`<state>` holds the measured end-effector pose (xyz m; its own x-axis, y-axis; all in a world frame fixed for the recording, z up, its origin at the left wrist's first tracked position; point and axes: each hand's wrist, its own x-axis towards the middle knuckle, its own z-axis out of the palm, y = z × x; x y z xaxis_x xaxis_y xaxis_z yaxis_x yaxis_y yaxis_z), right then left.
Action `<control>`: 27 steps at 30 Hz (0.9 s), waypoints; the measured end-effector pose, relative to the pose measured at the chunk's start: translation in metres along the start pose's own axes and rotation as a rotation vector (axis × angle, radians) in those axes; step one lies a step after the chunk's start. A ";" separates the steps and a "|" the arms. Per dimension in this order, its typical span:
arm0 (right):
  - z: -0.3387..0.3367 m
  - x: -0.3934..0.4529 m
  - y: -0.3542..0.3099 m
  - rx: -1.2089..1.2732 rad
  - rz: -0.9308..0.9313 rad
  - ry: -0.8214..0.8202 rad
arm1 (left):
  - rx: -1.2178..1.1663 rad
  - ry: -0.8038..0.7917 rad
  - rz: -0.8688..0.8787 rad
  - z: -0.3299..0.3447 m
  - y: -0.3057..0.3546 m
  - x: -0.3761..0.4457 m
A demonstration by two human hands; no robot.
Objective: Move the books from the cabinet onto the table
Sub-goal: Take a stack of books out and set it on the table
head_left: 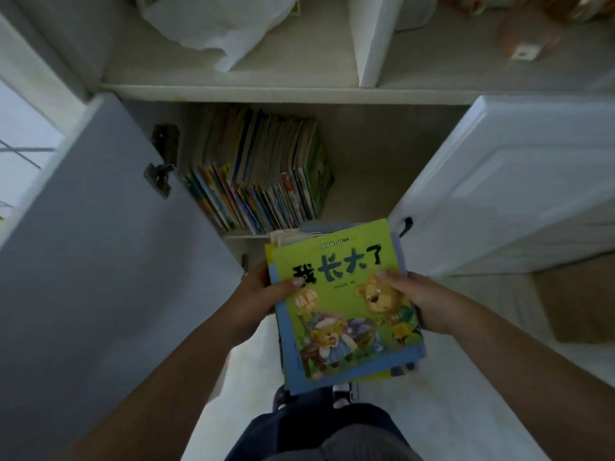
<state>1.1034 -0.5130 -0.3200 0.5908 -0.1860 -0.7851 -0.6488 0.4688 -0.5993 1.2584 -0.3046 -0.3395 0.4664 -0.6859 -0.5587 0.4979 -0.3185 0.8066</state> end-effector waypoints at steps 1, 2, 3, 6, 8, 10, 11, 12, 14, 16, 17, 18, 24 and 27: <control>0.006 -0.014 0.008 0.014 -0.013 0.024 | 0.005 -0.018 -0.013 0.001 0.000 -0.009; 0.009 -0.023 0.015 0.014 -0.019 0.045 | -0.004 -0.029 -0.024 0.003 -0.001 -0.014; 0.014 -0.036 0.024 0.032 -0.020 0.084 | -0.002 -0.045 -0.042 0.007 -0.003 -0.021; 0.026 -0.061 0.046 0.115 -0.044 0.163 | -0.022 -0.035 -0.093 0.017 -0.009 -0.032; 0.029 -0.080 0.063 0.169 -0.083 0.214 | -0.018 -0.053 -0.134 0.030 -0.013 -0.039; 0.033 -0.096 0.077 0.195 -0.116 0.234 | 0.002 -0.069 -0.164 0.038 -0.015 -0.045; 0.033 -0.110 0.090 0.235 -0.133 0.257 | 0.030 -0.111 -0.188 0.048 -0.017 -0.048; 0.032 -0.122 0.104 0.287 -0.147 0.271 | 0.054 -0.155 -0.214 0.058 -0.019 -0.052; 0.031 -0.144 0.129 0.373 -0.153 0.308 | 0.084 -0.214 -0.266 0.076 -0.023 -0.057; 0.030 -0.164 0.156 0.481 -0.157 0.365 | 0.149 -0.282 -0.310 0.098 -0.029 -0.062; 0.030 -0.173 0.168 0.530 -0.160 0.391 | 0.188 -0.321 -0.327 0.109 -0.033 -0.065; 0.029 -0.183 0.183 0.578 -0.164 0.420 | 0.231 -0.364 -0.331 0.121 -0.037 -0.069; 0.029 -0.243 0.268 0.804 -0.213 0.649 | 0.438 -0.652 -0.330 0.199 -0.074 -0.108; 0.035 -0.281 0.314 0.846 -0.261 0.776 | 0.539 -0.800 -0.353 0.241 -0.102 -0.137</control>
<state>0.7505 -0.2828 -0.2824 0.0186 -0.7003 -0.7136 0.1462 0.7080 -0.6909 0.9673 -0.3359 -0.2984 -0.3650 -0.6686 -0.6478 0.0254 -0.7027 0.7110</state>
